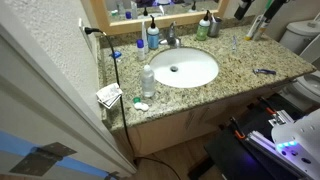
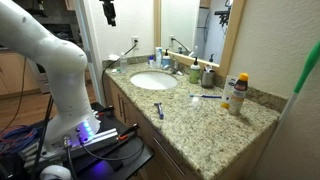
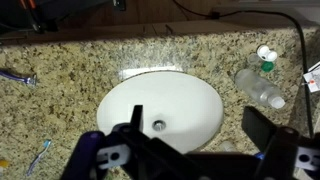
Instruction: Push down the handle of the tap
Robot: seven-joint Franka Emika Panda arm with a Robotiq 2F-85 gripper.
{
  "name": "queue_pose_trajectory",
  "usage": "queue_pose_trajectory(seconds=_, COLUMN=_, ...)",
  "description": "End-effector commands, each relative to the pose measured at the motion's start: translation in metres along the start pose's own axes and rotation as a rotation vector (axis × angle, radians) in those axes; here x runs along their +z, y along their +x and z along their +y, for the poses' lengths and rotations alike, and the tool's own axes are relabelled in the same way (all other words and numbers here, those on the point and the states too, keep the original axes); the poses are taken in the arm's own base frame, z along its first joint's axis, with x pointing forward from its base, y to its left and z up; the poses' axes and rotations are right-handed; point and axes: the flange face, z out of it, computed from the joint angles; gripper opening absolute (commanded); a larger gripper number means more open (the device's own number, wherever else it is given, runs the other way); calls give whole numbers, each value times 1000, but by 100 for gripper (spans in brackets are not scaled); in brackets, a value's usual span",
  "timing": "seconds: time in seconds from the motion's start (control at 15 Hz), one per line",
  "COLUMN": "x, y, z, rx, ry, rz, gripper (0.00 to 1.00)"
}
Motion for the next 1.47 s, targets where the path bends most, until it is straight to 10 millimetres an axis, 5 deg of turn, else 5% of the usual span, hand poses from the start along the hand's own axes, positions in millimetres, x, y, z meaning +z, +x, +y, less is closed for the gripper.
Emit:
queue_pose_trajectory(seconds=0.0, x=0, y=0, z=0, rx=0, ry=0, rz=0, gripper=100)
queue_pose_trajectory(seconds=0.2, x=-34, y=24, z=47, rx=114, ry=21, rz=79, gripper=100)
queue_pose_trajectory(seconds=0.33, x=-82, y=25, z=88, rx=225, ry=71, rz=107, gripper=100)
queue_pose_trajectory(seconds=0.4, x=-49, y=27, z=61, rx=149, ry=42, rz=91, gripper=100)
queue_pose_trajectory(seconds=0.6, x=-85, y=26, z=92, rx=210, ry=89, rz=126, gripper=100)
queue_pose_trajectory(seconds=0.73, x=-53, y=35, z=85, rx=236, ry=-41, rz=129, gripper=100)
queue_pose_trajectory(seconds=1.0, x=25, y=91, z=77, rx=228, ry=-202, rz=17, gripper=100)
queue_pose_trajectory(seconds=1.2, x=60, y=148, z=75, rx=259, ry=-164, rz=-66, gripper=100)
queue_pose_trajectory(seconds=1.27, x=48, y=107, z=77, rx=234, ry=-183, rz=-19, gripper=100)
queue_pose_trajectory(seconds=1.4, x=64, y=124, z=77, rx=238, ry=-183, rz=-55, gripper=100)
